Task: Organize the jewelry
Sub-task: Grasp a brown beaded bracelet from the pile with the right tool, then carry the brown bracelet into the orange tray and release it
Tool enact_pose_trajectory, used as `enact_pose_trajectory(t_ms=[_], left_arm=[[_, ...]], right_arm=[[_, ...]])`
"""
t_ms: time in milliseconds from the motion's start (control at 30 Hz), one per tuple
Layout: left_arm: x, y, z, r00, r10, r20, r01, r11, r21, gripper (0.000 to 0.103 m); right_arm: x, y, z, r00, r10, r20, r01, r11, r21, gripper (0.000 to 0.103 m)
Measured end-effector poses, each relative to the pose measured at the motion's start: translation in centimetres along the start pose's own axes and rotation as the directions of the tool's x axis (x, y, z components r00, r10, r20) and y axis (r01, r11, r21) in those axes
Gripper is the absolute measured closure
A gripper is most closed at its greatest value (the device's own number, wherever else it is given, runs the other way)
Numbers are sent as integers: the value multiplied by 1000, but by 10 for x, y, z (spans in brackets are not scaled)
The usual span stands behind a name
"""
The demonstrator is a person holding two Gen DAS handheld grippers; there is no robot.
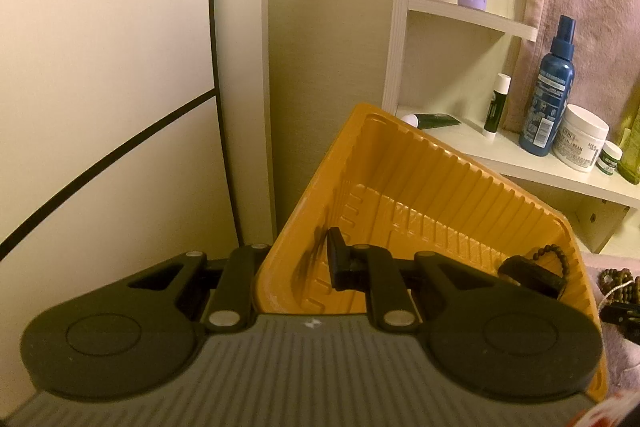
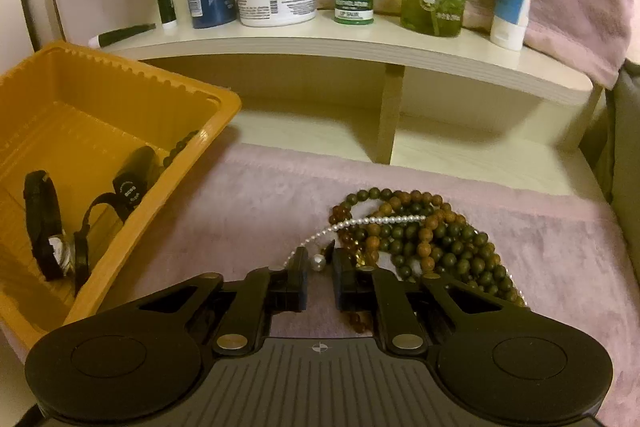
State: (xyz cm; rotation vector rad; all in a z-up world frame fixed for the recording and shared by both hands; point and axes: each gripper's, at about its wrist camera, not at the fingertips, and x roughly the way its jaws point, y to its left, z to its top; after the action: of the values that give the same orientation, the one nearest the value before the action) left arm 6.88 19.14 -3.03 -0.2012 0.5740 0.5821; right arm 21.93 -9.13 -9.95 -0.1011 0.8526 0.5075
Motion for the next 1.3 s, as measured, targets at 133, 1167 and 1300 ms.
enact_pose_trajectory(t_ms=[133,1167,1300], left_arm=[[0,-1,-1,1000,5,0,-5,1000,2,88],[-6,-5,3,1000,19,-7,-19,999,34,88],[-6,-5,3,1000,18,-6,-18,999,36,88]], right_arm=[[-9,-4,-2,1000,26,-1,-26,1000,13,94],[-9,81,47,913,405,53,-403,914,-53,94],[-4,83,44,916,399,45,-397,917,-52,94]])
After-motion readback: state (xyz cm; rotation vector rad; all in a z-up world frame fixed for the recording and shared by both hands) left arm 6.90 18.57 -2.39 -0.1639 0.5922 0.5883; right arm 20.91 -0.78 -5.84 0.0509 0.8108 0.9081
